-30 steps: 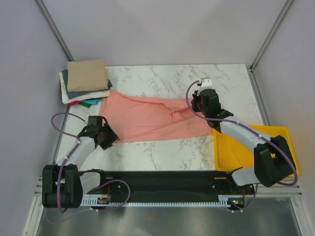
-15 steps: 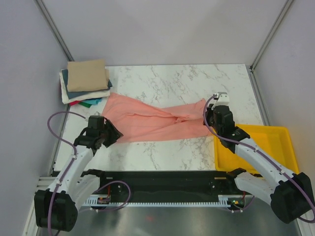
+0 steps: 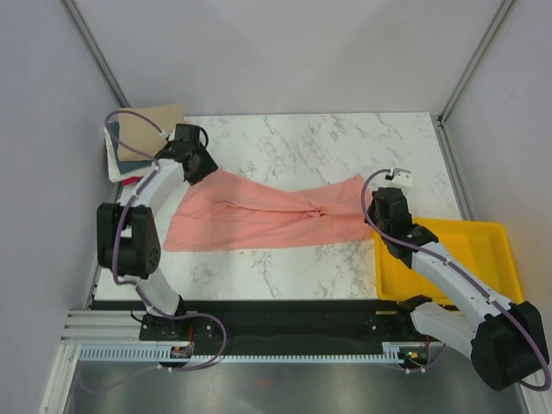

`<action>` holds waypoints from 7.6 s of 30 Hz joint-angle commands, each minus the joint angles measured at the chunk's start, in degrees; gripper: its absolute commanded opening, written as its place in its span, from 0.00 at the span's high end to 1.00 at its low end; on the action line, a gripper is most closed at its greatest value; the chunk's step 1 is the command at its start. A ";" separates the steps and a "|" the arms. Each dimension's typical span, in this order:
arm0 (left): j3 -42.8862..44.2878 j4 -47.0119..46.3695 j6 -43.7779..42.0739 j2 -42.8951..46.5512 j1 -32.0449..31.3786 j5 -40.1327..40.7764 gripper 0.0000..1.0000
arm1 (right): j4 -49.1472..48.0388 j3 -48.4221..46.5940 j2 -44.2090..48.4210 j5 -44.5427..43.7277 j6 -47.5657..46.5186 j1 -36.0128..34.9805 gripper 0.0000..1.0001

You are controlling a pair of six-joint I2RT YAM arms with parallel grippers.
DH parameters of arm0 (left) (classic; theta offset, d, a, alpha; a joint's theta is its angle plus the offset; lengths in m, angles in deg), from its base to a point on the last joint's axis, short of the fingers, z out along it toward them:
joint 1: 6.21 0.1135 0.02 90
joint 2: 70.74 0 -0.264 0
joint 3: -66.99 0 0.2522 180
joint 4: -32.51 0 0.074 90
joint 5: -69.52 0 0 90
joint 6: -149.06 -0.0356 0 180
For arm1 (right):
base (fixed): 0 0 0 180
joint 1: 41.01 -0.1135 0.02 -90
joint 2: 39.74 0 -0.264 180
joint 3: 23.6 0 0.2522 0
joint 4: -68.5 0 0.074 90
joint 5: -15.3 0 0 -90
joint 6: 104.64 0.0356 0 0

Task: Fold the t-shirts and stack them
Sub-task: Fold the tshirt

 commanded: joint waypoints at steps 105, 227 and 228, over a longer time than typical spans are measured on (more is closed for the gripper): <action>-0.93 7.22 -0.98 1.96 11.51 9.28 0.32 | 1.70 -7.72 -5.07 12.32 2.45 6.97 0.33; -39.16 -11.86 16.42 18.68 -46.77 -0.83 0.65 | -0.05 16.53 -2.25 21.38 30.67 -30.12 0.86; -39.25 -11.69 16.24 19.20 -46.85 -0.82 0.69 | -0.22 16.70 -1.90 21.21 30.84 -30.21 0.94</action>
